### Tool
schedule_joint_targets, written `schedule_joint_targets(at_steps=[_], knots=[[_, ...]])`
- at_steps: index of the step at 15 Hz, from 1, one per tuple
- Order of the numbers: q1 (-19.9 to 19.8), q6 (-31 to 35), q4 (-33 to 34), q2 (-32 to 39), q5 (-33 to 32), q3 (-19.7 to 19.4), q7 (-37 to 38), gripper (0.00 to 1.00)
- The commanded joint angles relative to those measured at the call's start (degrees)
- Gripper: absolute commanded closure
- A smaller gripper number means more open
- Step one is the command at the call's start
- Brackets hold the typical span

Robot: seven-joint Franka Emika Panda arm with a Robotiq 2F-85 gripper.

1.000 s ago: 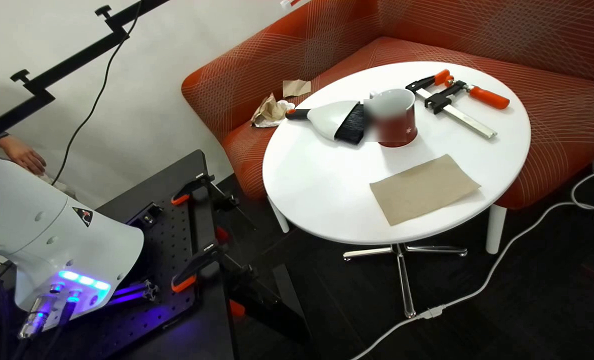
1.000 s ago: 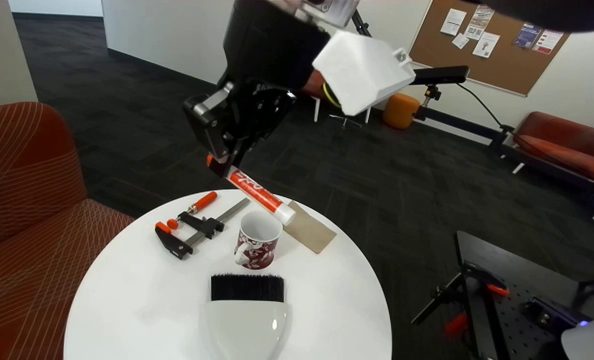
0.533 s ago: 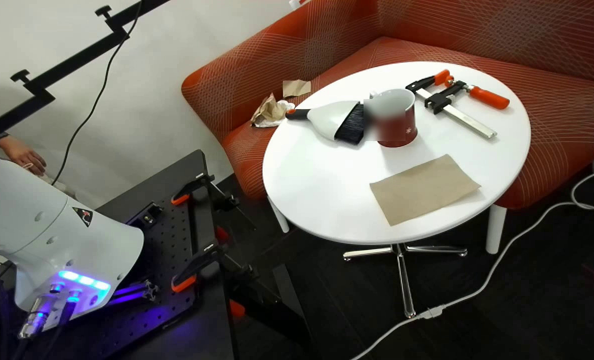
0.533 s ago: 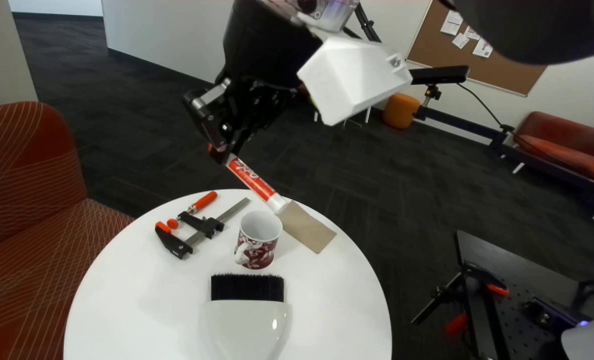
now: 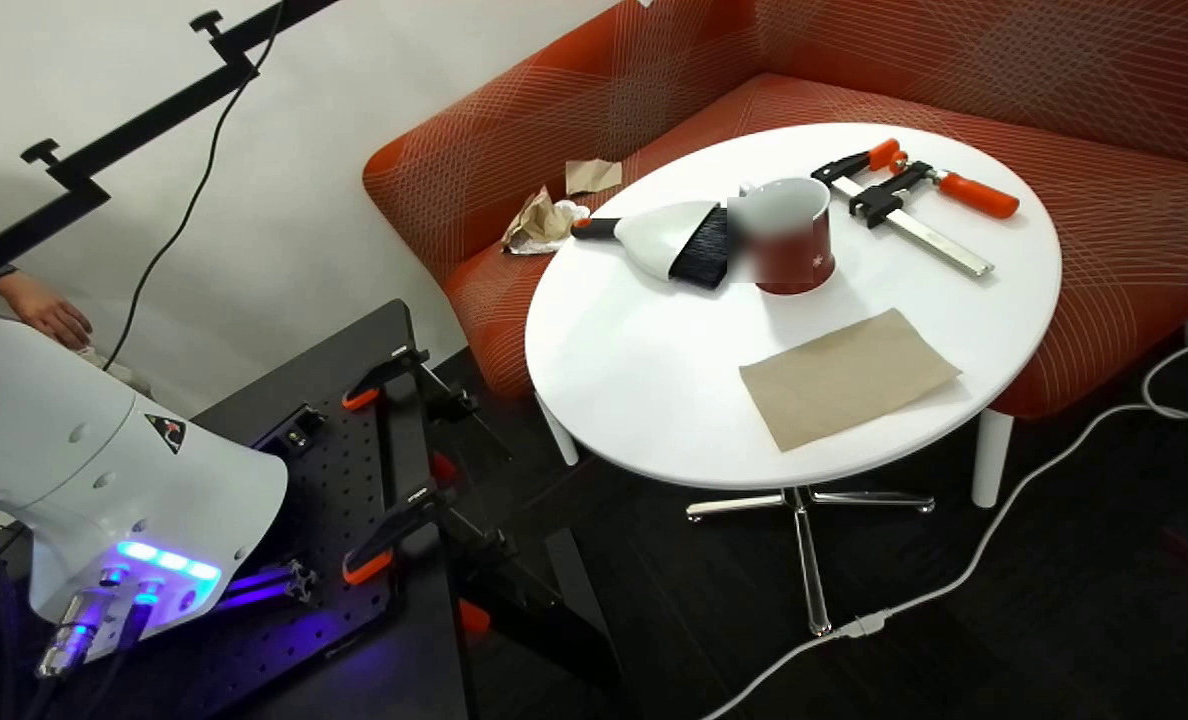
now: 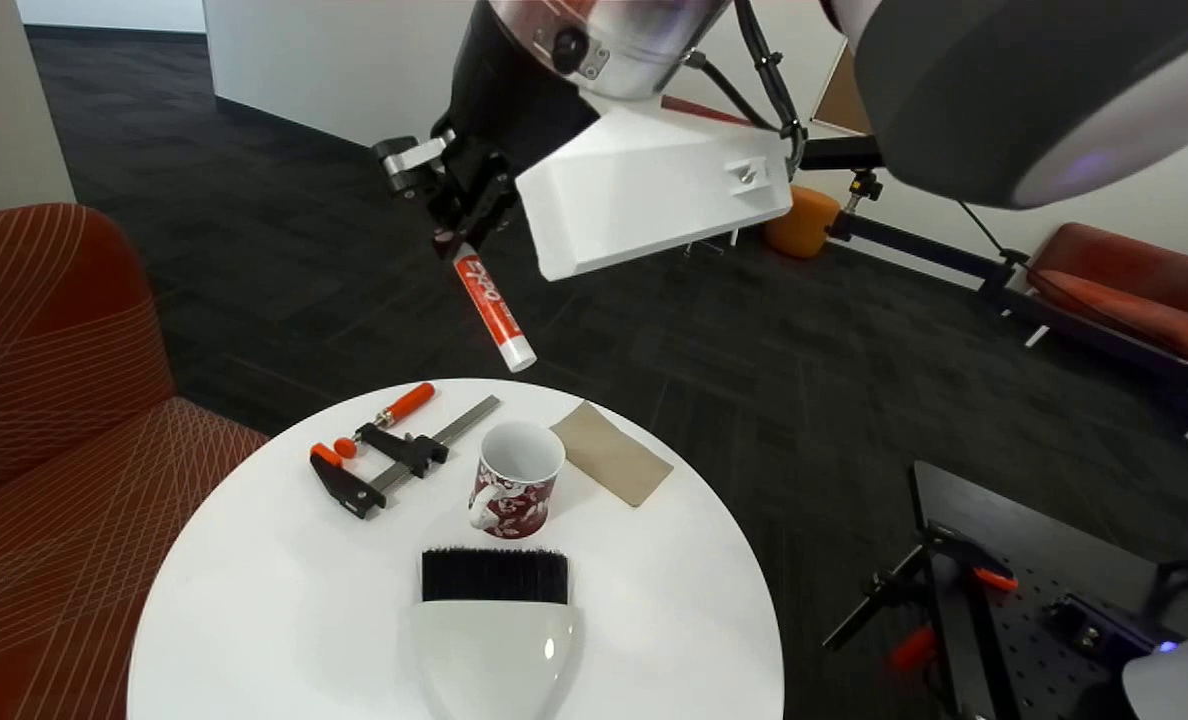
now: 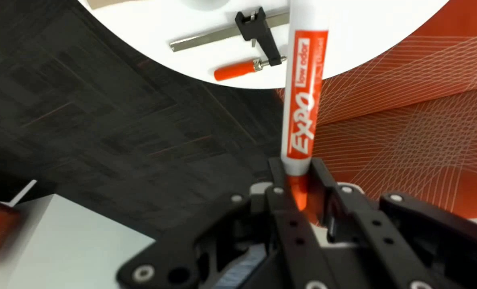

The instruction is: Put the marker in the mug

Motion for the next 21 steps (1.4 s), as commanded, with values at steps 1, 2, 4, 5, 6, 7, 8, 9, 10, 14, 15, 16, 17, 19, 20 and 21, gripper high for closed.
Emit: schedule_joint_targets(at_steps=[1,2,4,5,6,7,8,9,10,14,15,16,17,19,20,21], knots=[[-0.64,-3.33,2.77,2.25,-8.91,0.7,11.51,0.95],[-0.85,-4.24,3.11,2.76,-11.14,0.99,14.46,0.95],[-0.66,-7.15,4.03,4.04,-17.01,1.1,22.3,0.95],[-0.55,-9.21,4.52,4.73,-20.13,1.29,26.46,0.95],[-0.52,-11.65,5.01,5.49,-23.08,1.68,30.35,0.95],[-0.73,-13.95,5.31,6.22,-25.39,2.32,33.6,0.95],[-0.98,-16.34,5.63,6.95,-27.17,3.06,36.3,0.95],[-1.07,-18.85,6.01,7.82,-28.98,3.68,39.2,0.95],[-1.17,-21.36,6.28,8.61,-30.63,4.36,41.83,0.95],[-1.34,-31.62,7.4,12.32,-35.1,6.9,50.41,0.95],[-1.37,-33.99,7.65,13.39,-35.62,7.51,52.04,0.95],[-1.32,-36.32,7.99,14.38,-36.04,8.04,53.35,0.95],[-1.36,-38.22,8.2,15.36,-36.36,8.54,54.57,0.95],[-1.5,-41.27,8.83,17.32,-36.48,9.42,56.04,0.95],[-1.51,-42.64,9.18,18.36,-36.44,9.74,56.54,0.95],[-1.68,-43.53,9.47,19.2,-36.09,10.1,56.49,0.95]])
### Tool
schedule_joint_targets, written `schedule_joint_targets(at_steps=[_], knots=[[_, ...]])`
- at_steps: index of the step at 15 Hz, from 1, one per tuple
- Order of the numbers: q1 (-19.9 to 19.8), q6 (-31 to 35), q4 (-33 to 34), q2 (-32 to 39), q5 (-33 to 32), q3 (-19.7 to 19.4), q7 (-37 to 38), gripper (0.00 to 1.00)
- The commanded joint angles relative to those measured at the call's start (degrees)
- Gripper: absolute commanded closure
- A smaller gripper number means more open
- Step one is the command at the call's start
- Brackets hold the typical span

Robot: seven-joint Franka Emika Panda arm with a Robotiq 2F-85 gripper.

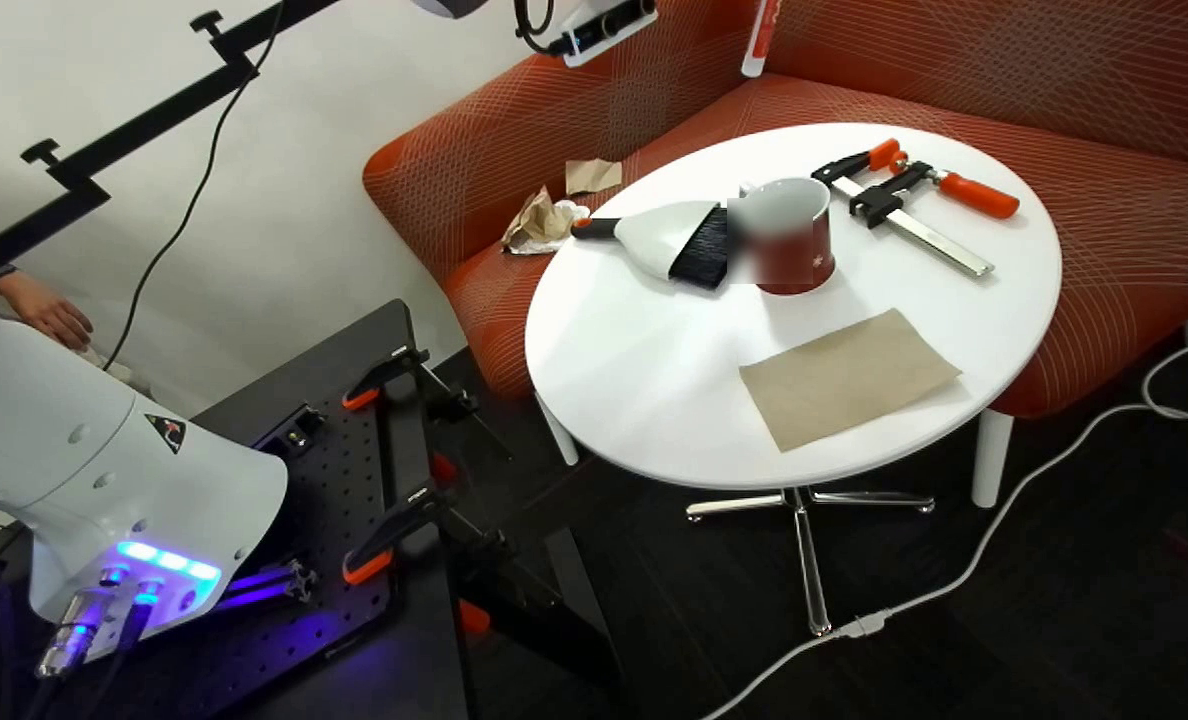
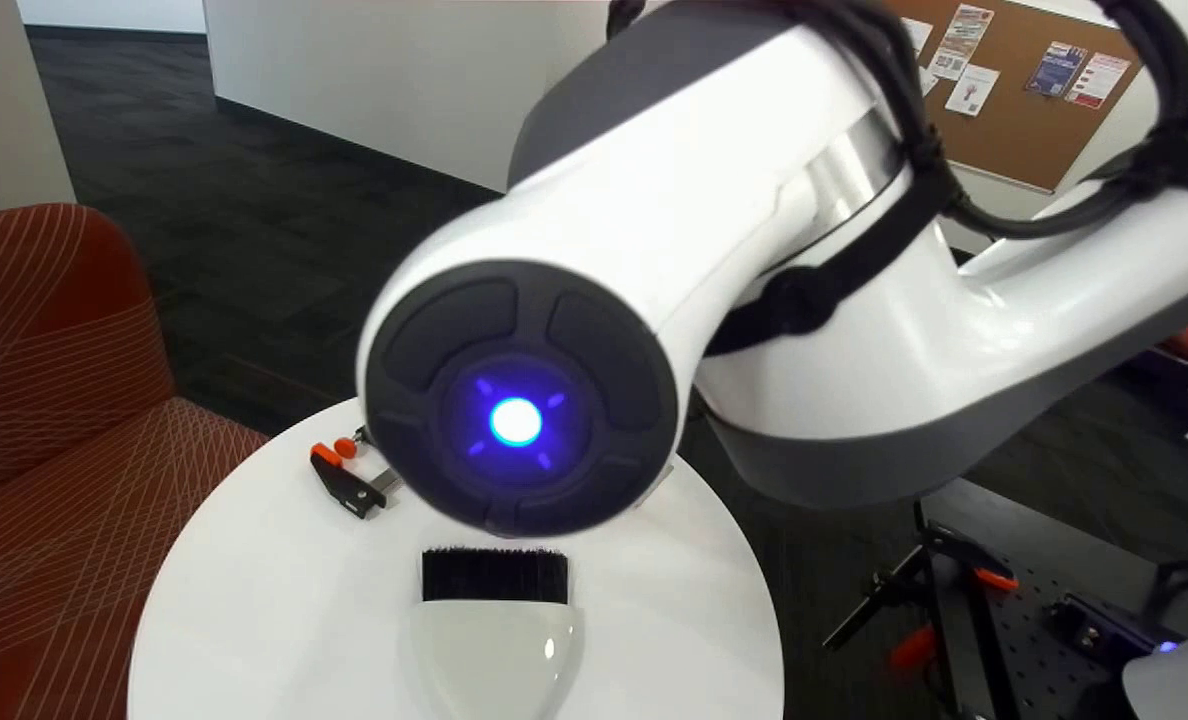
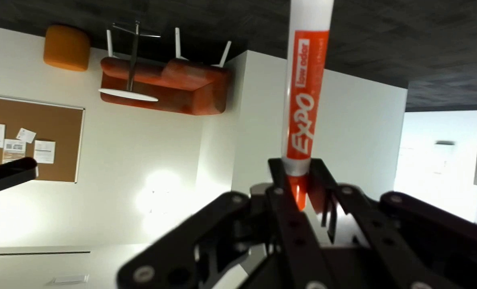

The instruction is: Put the marker in the mug

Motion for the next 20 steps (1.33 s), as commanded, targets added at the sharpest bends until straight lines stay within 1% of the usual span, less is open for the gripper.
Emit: schedule_joint_targets(at_steps=[1,2,3,7,8,15,20], knots=[[-1.15,-4.75,2.45,3.46,-0.52,2.12,0.94,0.95],[-1.84,-3.05,0.84,2.01,-0.77,2.75,0.36,0.95],[-1.94,-3.21,0.96,2.63,-0.73,2.97,0.36,0.81],[-2.27,-3.11,1.05,2.86,-0.65,3.35,0.34,0.81],[-2.28,-3.11,1.06,2.86,-0.64,3.35,0.34,0.95],[-2.32,-3.34,3.59,8.2,-3.09,3.04,4.85,0.95],[-1.96,-4.5,5.94,13.1,-5.72,2.87,10.31,0.95]])
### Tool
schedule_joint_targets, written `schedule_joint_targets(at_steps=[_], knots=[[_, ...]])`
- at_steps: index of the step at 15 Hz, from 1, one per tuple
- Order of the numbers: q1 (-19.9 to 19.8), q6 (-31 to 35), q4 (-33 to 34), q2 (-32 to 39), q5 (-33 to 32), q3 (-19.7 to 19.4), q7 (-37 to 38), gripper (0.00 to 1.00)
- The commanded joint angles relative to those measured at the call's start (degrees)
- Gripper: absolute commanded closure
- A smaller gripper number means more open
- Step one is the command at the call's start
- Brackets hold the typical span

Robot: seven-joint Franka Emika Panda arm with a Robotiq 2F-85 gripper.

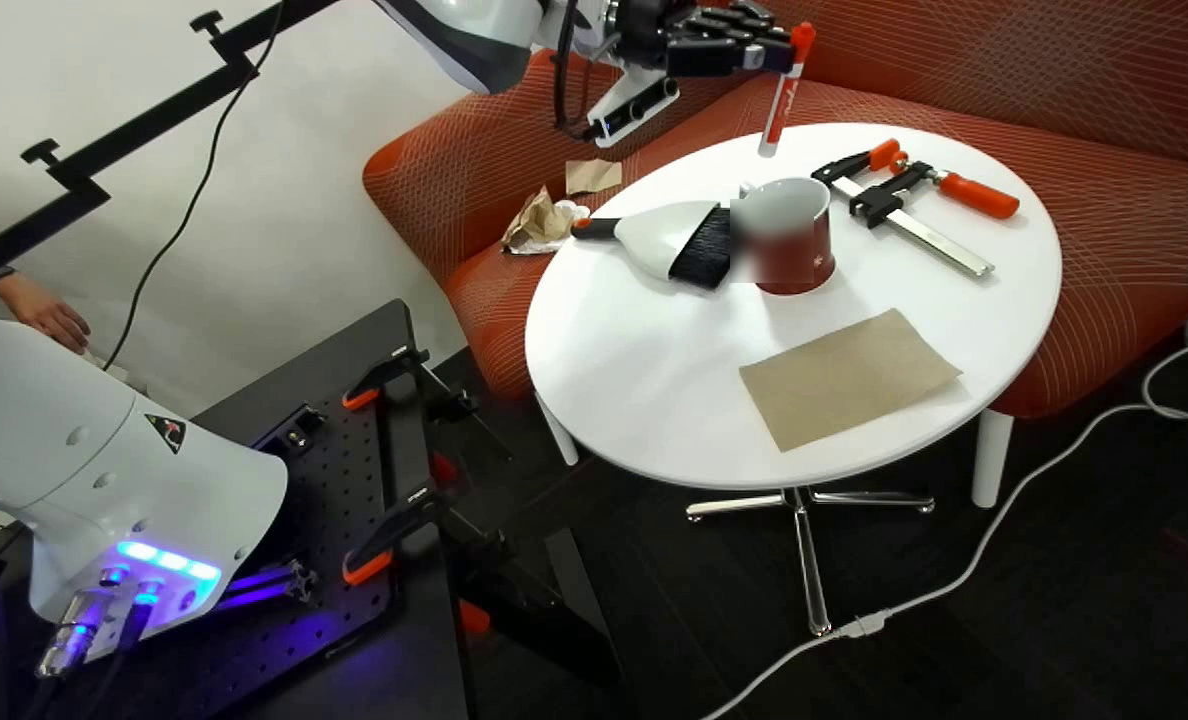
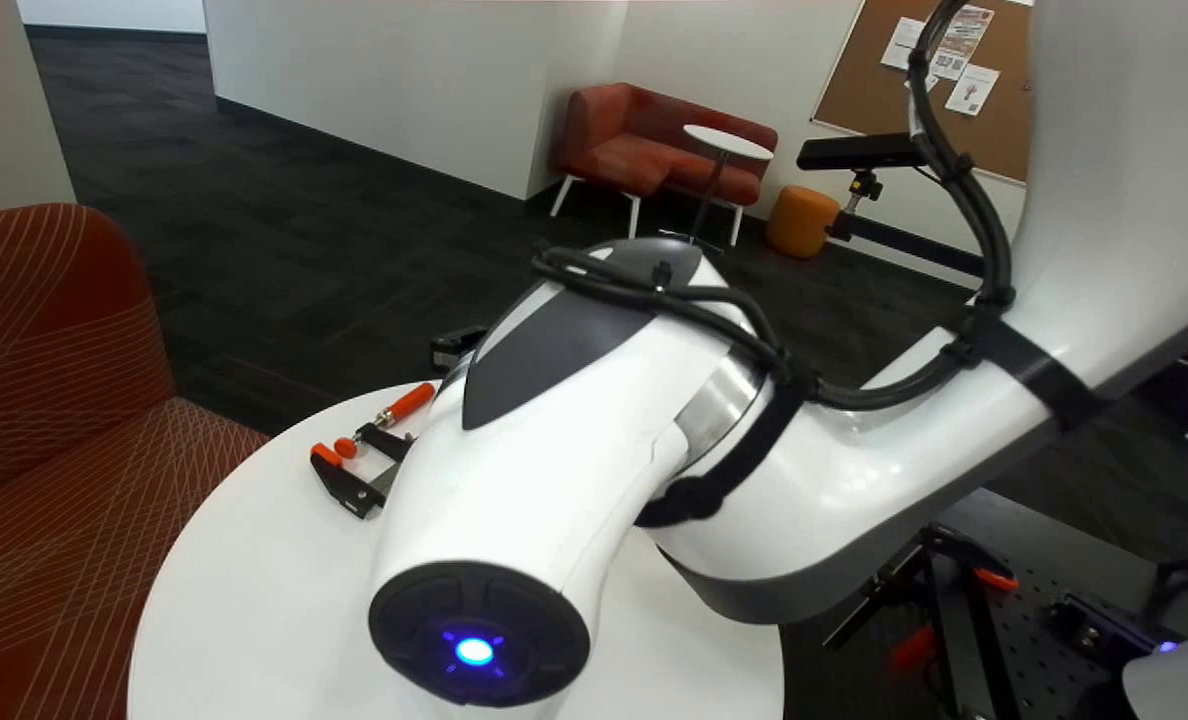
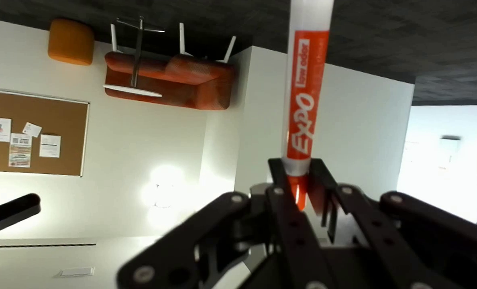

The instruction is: Put the marker in the mug

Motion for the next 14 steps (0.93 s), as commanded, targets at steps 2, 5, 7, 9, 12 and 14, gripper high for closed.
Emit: schedule_joint_targets(at_steps=[2,5,7,9,12,14], knots=[[-0.35,-2.71,3.63,4.46,-1.61,0.74,3.91,0.95],[-0.15,-3.82,4.99,6.53,-1.25,0.65,4.39,0.95],[-0.16,-4.47,5.81,7.72,-0.94,0.67,4.05,0.95],[-0.35,-4.51,6.37,8.79,-0.77,0.8,3.86,0.95],[-0.36,-4.48,7.61,10.74,-0.62,0.79,3.64,0.95],[-0.4,-4.37,8.46,12.01,-0.47,0.8,3.52,0.95]])
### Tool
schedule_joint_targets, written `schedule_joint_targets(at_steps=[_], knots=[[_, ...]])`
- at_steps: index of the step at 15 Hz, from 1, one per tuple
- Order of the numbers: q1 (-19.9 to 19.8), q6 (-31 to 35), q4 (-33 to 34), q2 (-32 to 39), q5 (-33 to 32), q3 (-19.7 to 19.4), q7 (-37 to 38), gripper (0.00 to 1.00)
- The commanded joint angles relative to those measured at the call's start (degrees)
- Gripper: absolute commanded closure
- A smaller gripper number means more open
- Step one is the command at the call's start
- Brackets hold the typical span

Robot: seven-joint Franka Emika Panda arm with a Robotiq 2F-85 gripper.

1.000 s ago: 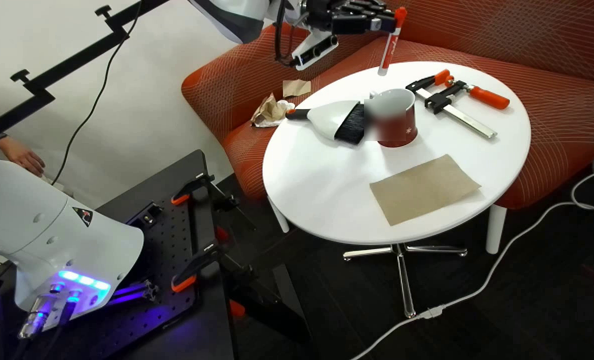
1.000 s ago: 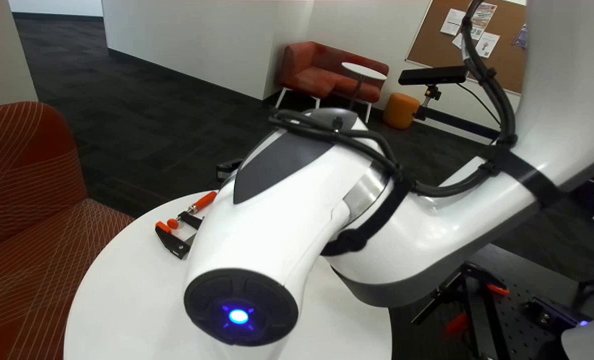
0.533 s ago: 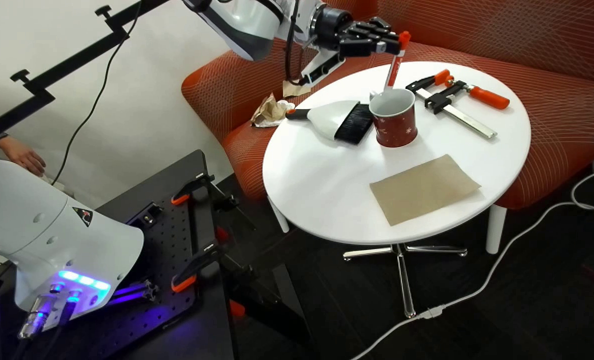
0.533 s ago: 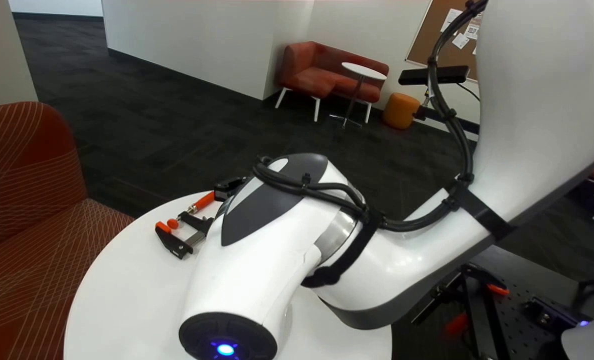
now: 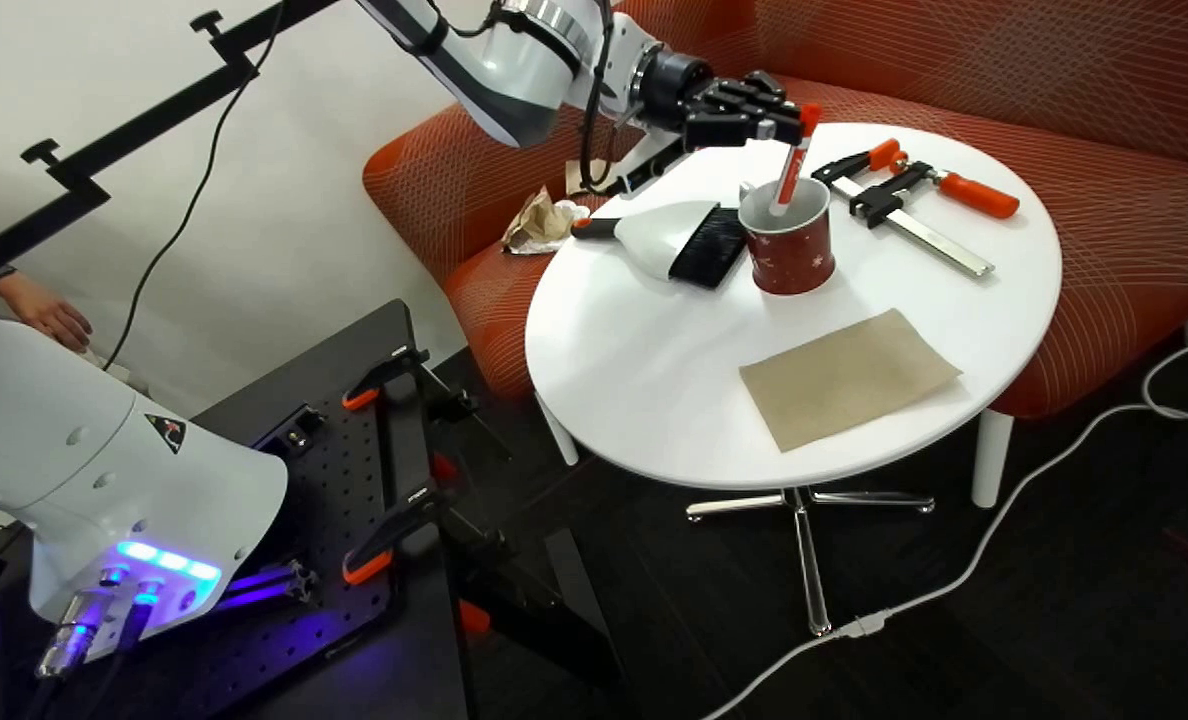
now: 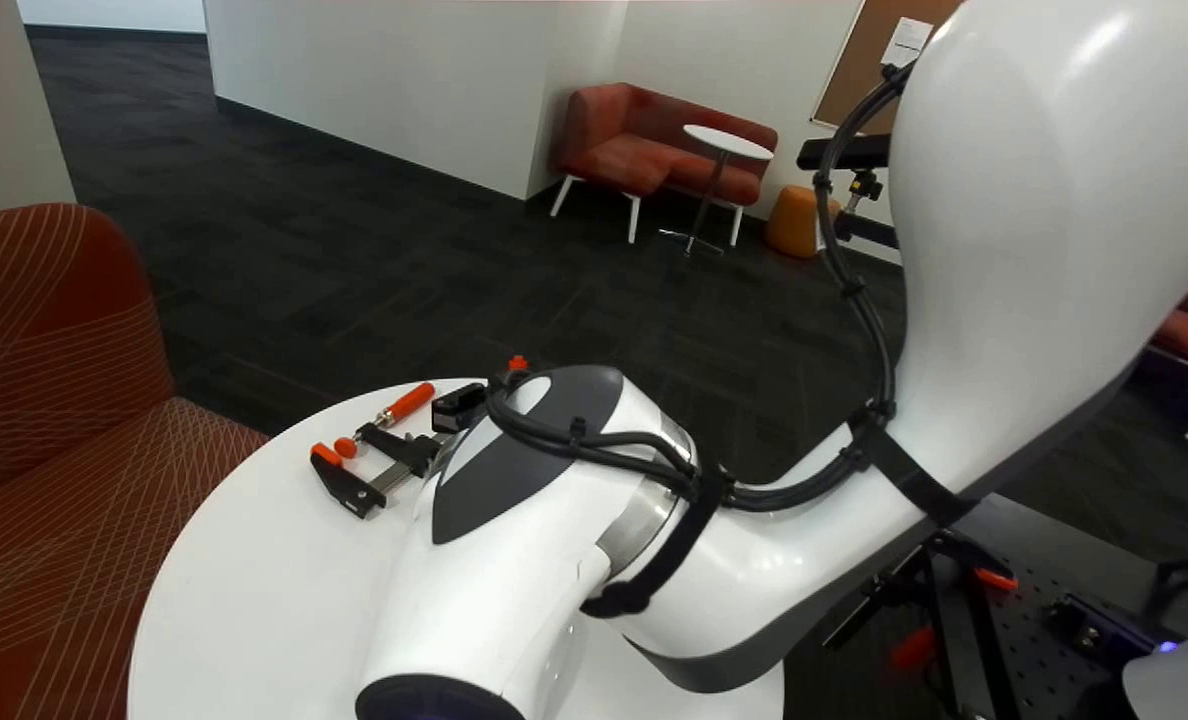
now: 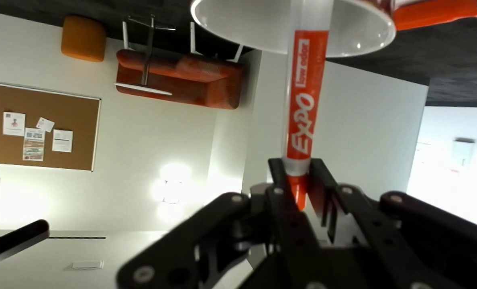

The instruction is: Put the marker in the mug

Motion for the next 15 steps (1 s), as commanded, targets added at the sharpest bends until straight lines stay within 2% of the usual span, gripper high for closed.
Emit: schedule_joint_targets(at_steps=[1,4,5,13,14,15], knots=[[-0.37,-2.25,3.11,3.02,0.32,0.82,0.44,0.95],[-0.33,-2.17,4.06,4.46,0.48,0.82,0.27,0.95],[-0.24,-2.36,4.32,4.81,0.6,0.81,0.23,0.63],[-0.43,-3.11,2.2,0.94,0.87,0.86,1.76,0.04],[-0.54,-3.3,1.84,0.18,0.99,0.92,1.92,0.0],[-0.66,-3.36,1.3,-0.84,1.01,0.96,2.14,0.0]])
